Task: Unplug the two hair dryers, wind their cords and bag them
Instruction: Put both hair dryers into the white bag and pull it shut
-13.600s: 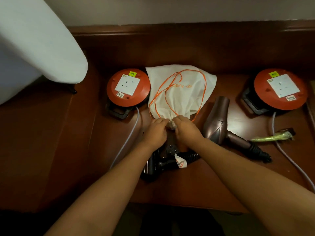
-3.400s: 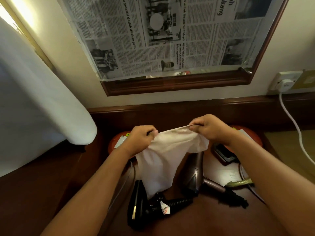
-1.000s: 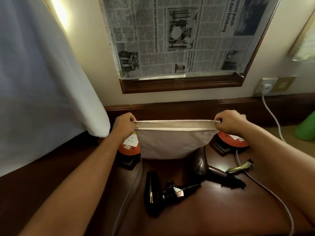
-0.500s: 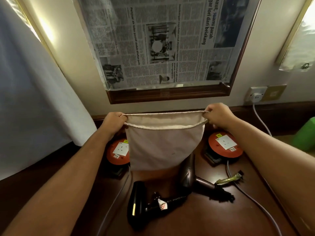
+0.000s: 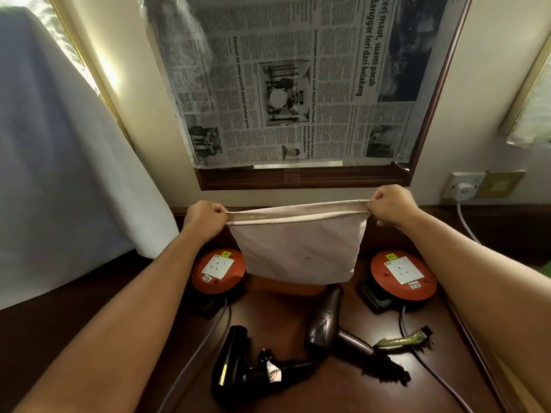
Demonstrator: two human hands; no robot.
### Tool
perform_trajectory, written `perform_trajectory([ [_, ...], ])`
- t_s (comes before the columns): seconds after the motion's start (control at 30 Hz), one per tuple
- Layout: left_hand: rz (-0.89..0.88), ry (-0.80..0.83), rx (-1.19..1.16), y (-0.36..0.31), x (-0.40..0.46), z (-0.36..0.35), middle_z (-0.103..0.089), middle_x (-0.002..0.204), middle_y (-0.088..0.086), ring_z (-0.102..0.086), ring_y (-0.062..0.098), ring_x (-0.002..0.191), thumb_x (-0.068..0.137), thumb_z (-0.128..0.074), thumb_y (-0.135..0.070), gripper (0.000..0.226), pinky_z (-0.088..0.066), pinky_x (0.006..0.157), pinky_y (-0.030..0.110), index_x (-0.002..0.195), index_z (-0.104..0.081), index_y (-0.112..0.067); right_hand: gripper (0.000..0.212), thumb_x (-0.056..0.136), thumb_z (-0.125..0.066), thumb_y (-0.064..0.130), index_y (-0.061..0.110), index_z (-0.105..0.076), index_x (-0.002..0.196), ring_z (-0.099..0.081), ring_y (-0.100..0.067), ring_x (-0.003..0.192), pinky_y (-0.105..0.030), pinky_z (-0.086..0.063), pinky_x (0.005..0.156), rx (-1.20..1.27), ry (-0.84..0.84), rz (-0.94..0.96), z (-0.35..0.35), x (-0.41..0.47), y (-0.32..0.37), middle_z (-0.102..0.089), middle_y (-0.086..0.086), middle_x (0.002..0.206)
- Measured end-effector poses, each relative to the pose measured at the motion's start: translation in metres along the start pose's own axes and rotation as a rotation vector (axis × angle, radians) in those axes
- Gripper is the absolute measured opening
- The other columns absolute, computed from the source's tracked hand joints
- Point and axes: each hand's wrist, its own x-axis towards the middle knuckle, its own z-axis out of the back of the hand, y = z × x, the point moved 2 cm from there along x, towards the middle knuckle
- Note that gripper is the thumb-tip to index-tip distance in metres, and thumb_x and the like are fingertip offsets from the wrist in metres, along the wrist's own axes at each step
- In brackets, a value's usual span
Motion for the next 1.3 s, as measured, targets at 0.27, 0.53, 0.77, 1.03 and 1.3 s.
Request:
perform_trajectory([
  [0.27, 0.239, 0.027, -0.55, 0.007, 0.01, -0.021, -0.067, 0.077, 0.01, -0.057, 0.016, 0.051, 0.092, -0.051, -0.004, 0.02, -0.036, 0.039, 0.021, 0.097, -0.07, -0.01, 0.025, 0.09, -0.049, 0.002, 0.015, -0.069, 0.084, -0.069, -0.024, 0.07, -0.032, -0.057, 0.06, 0.591, 0.001, -0.13, -0.021, 0.017, -0.001, -0.069, -0.013, 0.089],
  [0.53, 0.378, 0.031, -1.001, -0.005, 0.027, -0.028, -0.064, 0.083, 0.011, -0.06, 0.017, 0.063, 0.091, -0.05, 0.001, 0.021, -0.045, 0.056, 0.025, 0.095, -0.068, -0.009, 0.008, 0.089, -0.058, 0.012, 0.01, -0.065, 0.09, -0.065, -0.025, 0.086, -0.035, -0.057, 0.073, 0.983, 0.013, -0.212, -0.024, 0.026, 0.016, -0.065, -0.011, 0.094],
  [0.77, 0.353, 0.023, -1.212, -0.007, 0.018, -0.023, -0.065, 0.083, 0.009, -0.062, 0.019, 0.069, 0.089, -0.062, -0.016, 0.011, -0.046, 0.064, 0.029, 0.095, -0.066, -0.007, 0.006, 0.088, -0.062, 0.01, 0.008, -0.068, 0.087, -0.065, -0.023, 0.081, -0.035, -0.057, 0.078, 0.965, -0.089, -0.126, -0.016, 0.006, 0.021, -0.065, -0.009, 0.084],
  [1.03, 0.438, 0.027, -1.04, 0.065, -0.041, -0.073, -0.058, 0.07, 0.01, -0.053, 0.013, 0.043, 0.089, -0.05, 0.001, 0.019, -0.04, 0.037, 0.017, 0.08, -0.063, -0.01, 0.022, 0.089, -0.054, 0.002, 0.012, -0.067, 0.073, -0.059, -0.021, 0.066, -0.03, -0.051, 0.058, 0.86, -0.08, -0.227, -0.086, -0.052, -0.061, -0.062, -0.014, 0.08],
  [1.3, 0.593, 0.206, -0.69, 0.167, -0.105, -0.156, -0.057, 0.069, 0.01, -0.05, 0.01, 0.046, 0.092, -0.041, 0.005, 0.027, -0.031, 0.042, 0.02, 0.089, -0.062, -0.012, 0.019, 0.091, -0.052, 0.004, 0.011, -0.064, 0.079, -0.059, -0.028, 0.075, -0.03, -0.051, 0.059, 0.671, 0.097, -0.461, -0.172, -0.107, -0.15, -0.06, -0.014, 0.09],
])
